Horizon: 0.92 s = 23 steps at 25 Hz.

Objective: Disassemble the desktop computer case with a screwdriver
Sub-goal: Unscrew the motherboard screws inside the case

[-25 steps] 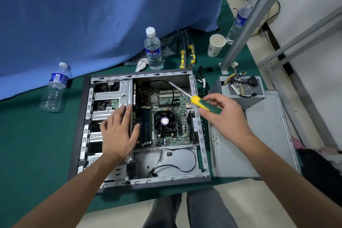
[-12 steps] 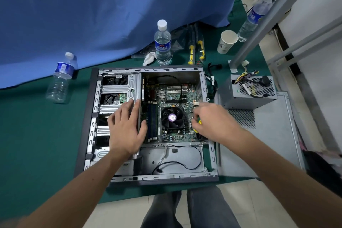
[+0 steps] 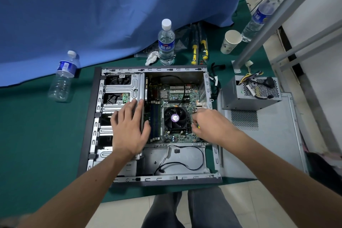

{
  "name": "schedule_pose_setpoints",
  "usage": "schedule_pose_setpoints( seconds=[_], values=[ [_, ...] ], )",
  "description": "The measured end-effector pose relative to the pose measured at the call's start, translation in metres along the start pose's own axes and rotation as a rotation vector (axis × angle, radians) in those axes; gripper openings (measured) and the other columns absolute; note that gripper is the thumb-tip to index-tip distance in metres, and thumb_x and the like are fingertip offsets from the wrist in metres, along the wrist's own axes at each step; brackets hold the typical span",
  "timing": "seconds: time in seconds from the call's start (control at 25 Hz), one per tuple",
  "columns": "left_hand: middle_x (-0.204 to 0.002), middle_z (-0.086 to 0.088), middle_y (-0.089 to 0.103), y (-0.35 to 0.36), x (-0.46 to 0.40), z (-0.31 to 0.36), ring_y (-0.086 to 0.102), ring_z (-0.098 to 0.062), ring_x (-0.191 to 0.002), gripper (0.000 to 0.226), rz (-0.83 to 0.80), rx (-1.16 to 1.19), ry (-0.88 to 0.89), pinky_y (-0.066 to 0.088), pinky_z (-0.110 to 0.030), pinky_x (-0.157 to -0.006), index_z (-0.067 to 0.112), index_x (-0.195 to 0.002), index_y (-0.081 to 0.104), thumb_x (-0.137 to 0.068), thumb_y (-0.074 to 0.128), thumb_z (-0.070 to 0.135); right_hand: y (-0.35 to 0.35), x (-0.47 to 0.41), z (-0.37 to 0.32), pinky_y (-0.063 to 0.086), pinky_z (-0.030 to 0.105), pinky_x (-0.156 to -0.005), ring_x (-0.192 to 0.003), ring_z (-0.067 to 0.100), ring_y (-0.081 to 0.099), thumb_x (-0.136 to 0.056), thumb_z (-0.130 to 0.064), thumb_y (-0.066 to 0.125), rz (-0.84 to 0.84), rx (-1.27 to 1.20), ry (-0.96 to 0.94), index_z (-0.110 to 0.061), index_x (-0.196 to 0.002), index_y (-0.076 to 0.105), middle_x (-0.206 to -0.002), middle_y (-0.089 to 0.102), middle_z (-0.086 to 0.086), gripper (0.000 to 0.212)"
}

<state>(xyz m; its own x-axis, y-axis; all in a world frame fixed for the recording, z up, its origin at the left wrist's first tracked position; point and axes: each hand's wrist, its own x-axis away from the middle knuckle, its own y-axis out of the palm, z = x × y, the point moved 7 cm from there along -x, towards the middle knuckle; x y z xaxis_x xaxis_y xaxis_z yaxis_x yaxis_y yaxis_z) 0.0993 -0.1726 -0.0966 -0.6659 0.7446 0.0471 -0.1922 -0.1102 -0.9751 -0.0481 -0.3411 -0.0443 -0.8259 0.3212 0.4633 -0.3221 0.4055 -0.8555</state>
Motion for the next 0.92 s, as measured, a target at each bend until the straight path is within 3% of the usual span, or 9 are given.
schedule_pose_setpoints(
  seconds=[0.56, 0.76, 0.92],
  values=[
    [-0.153, -0.005, 0.033, -0.002, 0.001, 0.001, 0.027, -0.023, -0.141, 0.068, -0.014, -0.002, -0.013, 0.021, -0.051, -0.115, 0.023, -0.155, 0.026, -0.092, 0.03, 0.049, 0.0, 0.0, -0.001, 0.052, 0.032, -0.068, -0.074, 0.021, 0.059, -0.097, -0.024, 0.051, 0.006, -0.011, -0.015, -0.014, -0.08, 0.055, -0.088, 0.051, 0.0, 0.02],
    [-0.153, -0.004, 0.033, -0.001, 0.0, 0.001, 0.028, -0.023, -0.141, 0.068, -0.021, 0.0, -0.011, 0.021, -0.051, -0.115, 0.023, -0.155, 0.026, -0.092, 0.031, 0.049, 0.004, 0.002, -0.017, 0.053, 0.033, -0.069, -0.076, 0.017, 0.057, -0.092, -0.016, 0.06, -0.165, 0.109, -0.226, -0.017, -0.087, 0.059, -0.093, 0.047, -0.002, 0.005],
    [-0.153, -0.004, 0.033, -0.002, 0.001, 0.0, 0.027, -0.023, -0.141, 0.068, -0.015, 0.005, -0.01, 0.021, -0.051, -0.114, 0.023, -0.154, 0.027, -0.092, 0.031, 0.049, 0.002, 0.002, -0.014, 0.056, 0.035, -0.073, -0.083, 0.022, 0.061, -0.093, -0.01, 0.055, -0.196, 0.181, -0.188, -0.013, -0.094, 0.057, -0.099, 0.052, 0.004, 0.004]
  ],
)
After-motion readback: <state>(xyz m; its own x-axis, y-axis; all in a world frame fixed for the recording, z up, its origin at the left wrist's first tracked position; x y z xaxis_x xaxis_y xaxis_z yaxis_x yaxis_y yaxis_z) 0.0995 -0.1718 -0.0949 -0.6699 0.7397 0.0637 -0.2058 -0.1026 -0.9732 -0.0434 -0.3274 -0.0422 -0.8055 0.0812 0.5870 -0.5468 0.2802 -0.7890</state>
